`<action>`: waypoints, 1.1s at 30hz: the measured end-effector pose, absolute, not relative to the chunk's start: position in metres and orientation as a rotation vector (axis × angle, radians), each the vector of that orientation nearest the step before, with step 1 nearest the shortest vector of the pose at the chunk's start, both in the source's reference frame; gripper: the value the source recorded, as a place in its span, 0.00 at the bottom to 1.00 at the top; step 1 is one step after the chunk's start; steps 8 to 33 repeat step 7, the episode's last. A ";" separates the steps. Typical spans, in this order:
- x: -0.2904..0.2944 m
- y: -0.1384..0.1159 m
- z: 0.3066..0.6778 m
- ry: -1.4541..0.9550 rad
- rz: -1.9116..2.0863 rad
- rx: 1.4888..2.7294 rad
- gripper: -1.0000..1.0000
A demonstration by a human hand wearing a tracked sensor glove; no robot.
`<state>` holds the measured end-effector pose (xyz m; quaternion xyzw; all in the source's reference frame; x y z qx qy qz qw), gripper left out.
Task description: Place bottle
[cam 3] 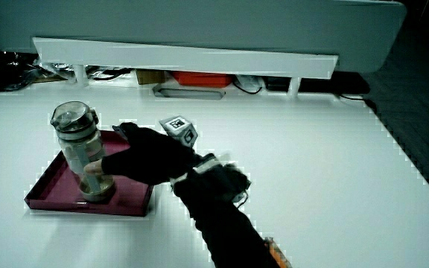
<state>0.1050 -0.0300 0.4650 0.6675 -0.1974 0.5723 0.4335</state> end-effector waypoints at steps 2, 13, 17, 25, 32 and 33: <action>0.114 -0.030 0.453 -0.487 1.397 1.689 0.00; 0.133 -0.032 0.430 -0.531 1.390 1.724 0.00; 0.133 -0.032 0.430 -0.531 1.390 1.724 0.00; 0.133 -0.032 0.430 -0.531 1.390 1.724 0.00; 0.133 -0.032 0.430 -0.531 1.390 1.724 0.00; 0.133 -0.032 0.430 -0.531 1.390 1.724 0.00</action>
